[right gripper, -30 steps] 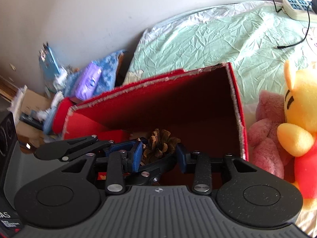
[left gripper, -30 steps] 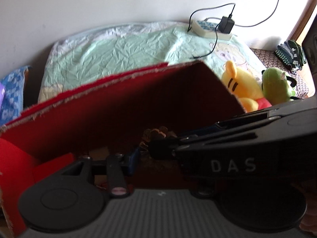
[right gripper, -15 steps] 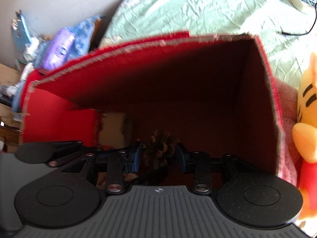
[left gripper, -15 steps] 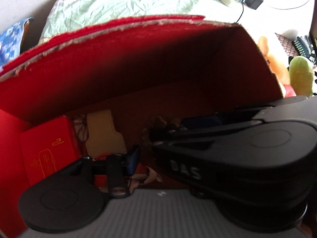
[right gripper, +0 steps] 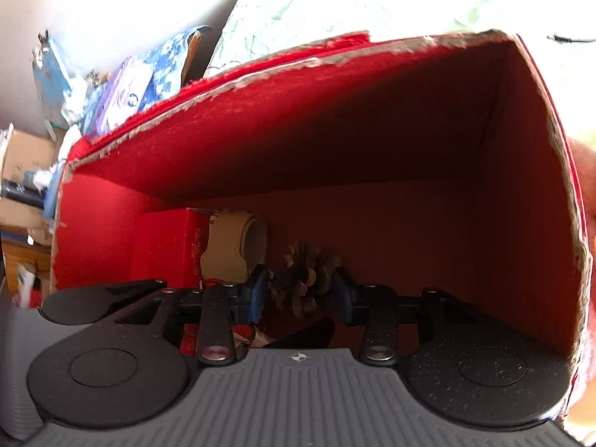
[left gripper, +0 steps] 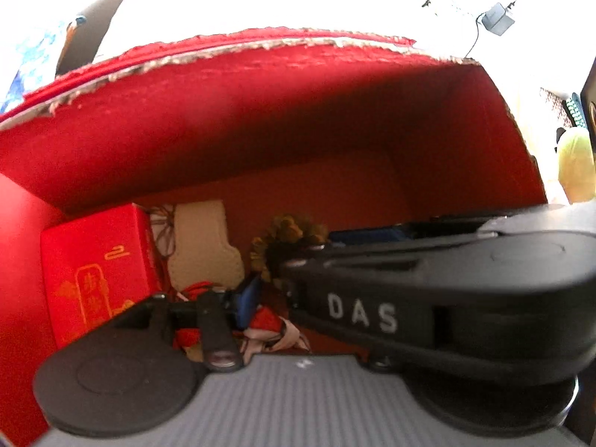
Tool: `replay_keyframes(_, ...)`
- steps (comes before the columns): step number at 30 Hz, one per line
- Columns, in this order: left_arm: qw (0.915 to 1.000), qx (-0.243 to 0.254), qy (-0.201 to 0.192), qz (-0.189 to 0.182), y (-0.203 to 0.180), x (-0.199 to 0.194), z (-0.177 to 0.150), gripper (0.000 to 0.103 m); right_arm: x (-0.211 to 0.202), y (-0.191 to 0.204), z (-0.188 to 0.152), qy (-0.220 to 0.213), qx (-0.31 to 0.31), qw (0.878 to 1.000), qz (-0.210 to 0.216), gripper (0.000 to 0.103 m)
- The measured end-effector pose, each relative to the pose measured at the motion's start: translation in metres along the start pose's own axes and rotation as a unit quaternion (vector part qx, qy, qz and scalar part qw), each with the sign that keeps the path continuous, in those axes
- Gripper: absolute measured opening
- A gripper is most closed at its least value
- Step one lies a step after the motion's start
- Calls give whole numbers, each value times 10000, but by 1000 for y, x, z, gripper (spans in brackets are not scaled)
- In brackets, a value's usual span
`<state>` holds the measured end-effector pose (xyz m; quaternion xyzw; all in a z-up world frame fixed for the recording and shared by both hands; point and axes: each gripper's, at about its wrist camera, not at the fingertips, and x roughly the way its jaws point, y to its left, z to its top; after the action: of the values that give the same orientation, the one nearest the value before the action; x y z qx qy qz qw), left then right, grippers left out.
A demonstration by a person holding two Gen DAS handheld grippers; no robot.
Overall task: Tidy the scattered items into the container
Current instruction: 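Lower the held pine cone into the red box, then open the right tool to release the pine cone inside the box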
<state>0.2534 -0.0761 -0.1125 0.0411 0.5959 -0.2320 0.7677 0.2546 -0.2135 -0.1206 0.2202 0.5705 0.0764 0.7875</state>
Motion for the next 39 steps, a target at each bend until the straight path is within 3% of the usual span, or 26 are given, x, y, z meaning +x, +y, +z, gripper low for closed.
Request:
replay_keyframes(4, 9998, 37, -158, 78, -2, -6, -6, 52, -4, 13, -2, -244, -340, 9991, -76, 42)
replay_keyframes(17, 9988, 88, -447, 166, -8, -15, -8, 55, -7, 19, -2, -623, -584, 9963, -63, 41)
replay_keyframes(25, 9981, 84, -591, 162, -9, -19, -9, 59, -9, 20, -3, -791, -584, 9951, -117, 41)
replay_keyframes(27, 9973, 119, -667, 276, -9, -21, -10, 66, -10, 20, -3, -835, -585, 9947, -126, 41)
replay_keyframes(39, 9964, 166, -778, 309, -10, -23, -4, 69, -11, 20, -5, -929, -551, 9940, -142, 41)
